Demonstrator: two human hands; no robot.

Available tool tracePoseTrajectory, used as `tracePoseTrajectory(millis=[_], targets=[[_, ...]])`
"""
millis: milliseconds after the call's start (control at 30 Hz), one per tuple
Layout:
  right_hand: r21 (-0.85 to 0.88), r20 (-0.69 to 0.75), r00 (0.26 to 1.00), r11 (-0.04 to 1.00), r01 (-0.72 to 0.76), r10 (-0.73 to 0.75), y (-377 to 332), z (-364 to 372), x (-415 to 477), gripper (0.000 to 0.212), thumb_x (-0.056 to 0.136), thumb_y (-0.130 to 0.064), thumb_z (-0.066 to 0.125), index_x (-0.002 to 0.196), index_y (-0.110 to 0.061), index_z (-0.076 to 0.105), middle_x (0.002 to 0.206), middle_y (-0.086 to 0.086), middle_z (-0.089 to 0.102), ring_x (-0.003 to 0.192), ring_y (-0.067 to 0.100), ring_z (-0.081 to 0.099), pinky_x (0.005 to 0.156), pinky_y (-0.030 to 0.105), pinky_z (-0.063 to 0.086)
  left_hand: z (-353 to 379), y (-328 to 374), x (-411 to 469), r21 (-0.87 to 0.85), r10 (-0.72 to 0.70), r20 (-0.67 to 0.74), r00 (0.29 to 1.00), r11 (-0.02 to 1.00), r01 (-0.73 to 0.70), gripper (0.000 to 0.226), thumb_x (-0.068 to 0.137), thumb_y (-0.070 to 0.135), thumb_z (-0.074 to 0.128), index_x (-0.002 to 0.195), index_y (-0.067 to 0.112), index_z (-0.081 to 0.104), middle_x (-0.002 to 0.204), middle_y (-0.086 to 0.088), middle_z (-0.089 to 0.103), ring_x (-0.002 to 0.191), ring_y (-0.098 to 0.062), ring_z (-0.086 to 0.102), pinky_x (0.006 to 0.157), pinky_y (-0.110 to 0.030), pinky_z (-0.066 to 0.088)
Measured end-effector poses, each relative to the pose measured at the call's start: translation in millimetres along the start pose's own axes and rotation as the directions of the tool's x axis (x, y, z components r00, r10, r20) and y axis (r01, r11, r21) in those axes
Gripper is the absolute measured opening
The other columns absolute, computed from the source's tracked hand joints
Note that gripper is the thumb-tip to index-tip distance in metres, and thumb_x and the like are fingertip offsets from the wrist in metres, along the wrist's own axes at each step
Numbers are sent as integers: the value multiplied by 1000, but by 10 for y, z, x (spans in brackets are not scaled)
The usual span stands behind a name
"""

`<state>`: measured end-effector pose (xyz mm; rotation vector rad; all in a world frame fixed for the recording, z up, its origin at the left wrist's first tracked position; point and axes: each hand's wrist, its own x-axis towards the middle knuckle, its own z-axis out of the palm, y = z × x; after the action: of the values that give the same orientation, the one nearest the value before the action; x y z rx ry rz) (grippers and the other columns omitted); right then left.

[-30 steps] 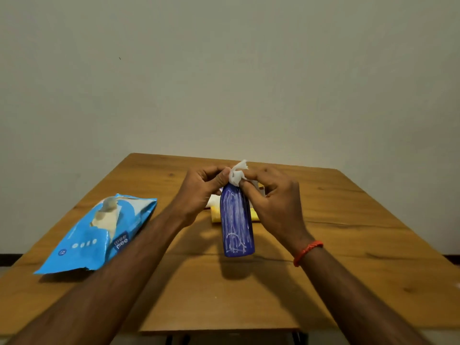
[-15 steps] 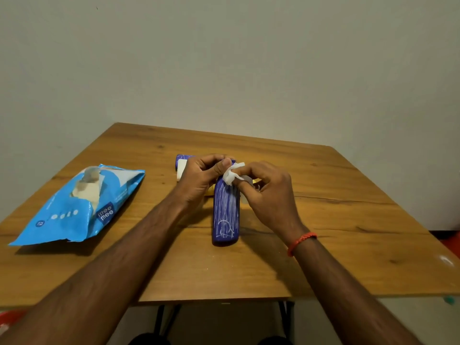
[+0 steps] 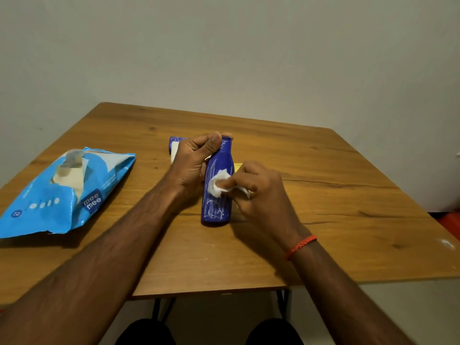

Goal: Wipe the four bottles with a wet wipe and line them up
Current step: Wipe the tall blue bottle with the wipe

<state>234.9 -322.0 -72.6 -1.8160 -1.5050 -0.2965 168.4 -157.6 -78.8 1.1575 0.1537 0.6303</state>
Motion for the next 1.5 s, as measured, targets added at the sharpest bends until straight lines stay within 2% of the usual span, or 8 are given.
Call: tracePoseTrajectory(millis=[200,500,700,833,967,1100,1300,1500], targets=[[-54,267,964,998,11,4,16,-69,-193,23,85,-27,60,102,-19,74,105,0,67,97,9,61,81,30,58,-5,23,-41,38,-12,5,1000,999,12,54,89,41,63,129,5,62,105,-21,61,69,-15,63,60,-30,55],[97,-192,979,994,-52,70,124,-37,415,15,84,-17,77,98,-12,77,96,3,74,89,8,65,72,12,50,-27,8,-39,-5,-63,50,997,998,64,36,102,34,52,122,8,65,104,-13,68,90,-24,67,83,-44,56],[75,-281,954,994,-84,102,45,68,533,16,86,-12,75,102,-10,76,93,3,67,80,-1,53,72,3,43,-35,-40,-46,-32,-45,36,998,998,46,23,99,25,58,116,13,69,107,-10,70,100,-26,66,96,-49,52],[42,-111,994,999,11,-7,-9,70,239,15,85,-14,76,100,-12,76,93,1,62,81,5,54,70,9,45,-12,33,-42,-111,-69,12,998,991,70,32,87,39,67,106,14,74,99,-13,65,88,-25,63,80,-41,54],[-65,136,991,998,19,-10,-44,36,-180,19,88,-25,72,106,-20,73,106,-6,60,95,4,56,79,22,55,-16,38,-58,-145,-92,13,996,985,93,41,80,42,70,111,14,71,114,-20,58,88,-22,60,72,-32,57],[-84,223,975,995,45,-25,23,-38,-267,23,87,-29,66,107,-21,74,107,0,64,99,11,59,79,36,58,-21,18,-46,-156,-104,71,992,981,114,57,63,49,86,110,18,73,109,-14,63,87,-19,63,73,-31,57],[-42,-56,996,997,61,-63,-49,-50,72,15,84,-17,74,98,-12,75,101,3,66,92,13,61,78,28,56,-57,-9,-5,-241,-121,127,985,959,149,86,50,52,94,119,11,64,110,-13,66,101,-26,65,92,-46,54],[-17,-358,932,998,55,-58,-179,17,433,15,81,-6,78,96,-7,76,103,10,65,96,2,52,80,5,46,-65,-68,5,-346,-231,72,970,907,241,79,62,24,87,133,6,57,115,-11,65,119,-33,60,102,-47,49]])
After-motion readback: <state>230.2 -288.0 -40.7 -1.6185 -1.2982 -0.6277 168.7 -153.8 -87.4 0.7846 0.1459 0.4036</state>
